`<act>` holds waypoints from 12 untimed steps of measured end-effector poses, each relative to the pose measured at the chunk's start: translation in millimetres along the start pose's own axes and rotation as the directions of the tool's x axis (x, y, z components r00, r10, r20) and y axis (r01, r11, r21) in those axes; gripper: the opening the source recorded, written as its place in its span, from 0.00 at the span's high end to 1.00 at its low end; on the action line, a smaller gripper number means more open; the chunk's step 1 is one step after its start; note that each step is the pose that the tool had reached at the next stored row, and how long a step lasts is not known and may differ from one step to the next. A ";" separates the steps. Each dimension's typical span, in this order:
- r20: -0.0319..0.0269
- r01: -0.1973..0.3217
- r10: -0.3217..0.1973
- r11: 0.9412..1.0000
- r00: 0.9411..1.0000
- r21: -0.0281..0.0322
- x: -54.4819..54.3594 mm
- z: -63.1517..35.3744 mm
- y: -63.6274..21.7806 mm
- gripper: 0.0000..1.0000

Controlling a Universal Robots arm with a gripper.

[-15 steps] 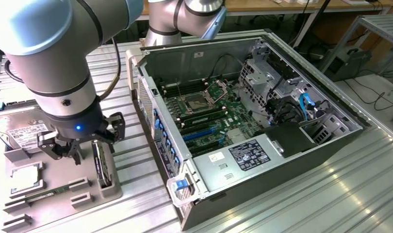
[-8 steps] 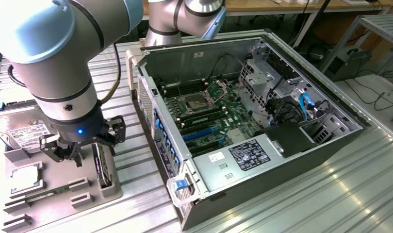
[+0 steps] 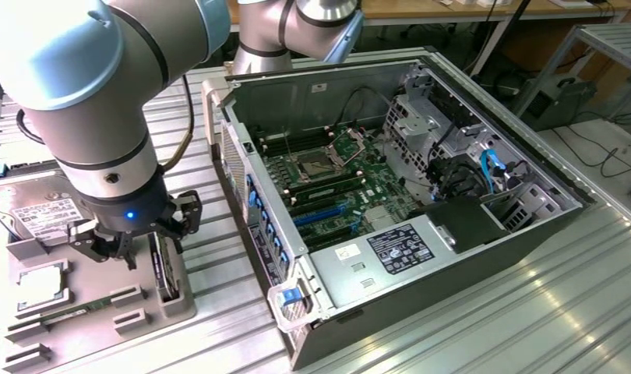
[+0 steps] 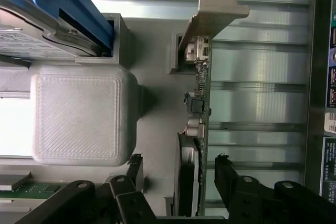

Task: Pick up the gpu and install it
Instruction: 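Pick up the gpu and move the gpu toward the slot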

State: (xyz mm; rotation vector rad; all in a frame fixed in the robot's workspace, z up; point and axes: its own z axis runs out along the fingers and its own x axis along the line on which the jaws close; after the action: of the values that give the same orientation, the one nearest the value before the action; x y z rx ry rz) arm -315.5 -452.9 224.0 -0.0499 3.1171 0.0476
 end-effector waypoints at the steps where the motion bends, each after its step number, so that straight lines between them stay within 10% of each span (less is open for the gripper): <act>1: 0.000 0.000 0.000 1.000 1.000 0.000 0.0 0.0 0.0 0.36; 12: 0.000 0.000 0.000 1.000 1.000 0.001 -0.7 0.5 0.0 0.45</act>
State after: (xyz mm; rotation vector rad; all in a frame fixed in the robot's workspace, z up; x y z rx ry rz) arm -314.8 -452.9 223.5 -0.0495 3.1172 0.0467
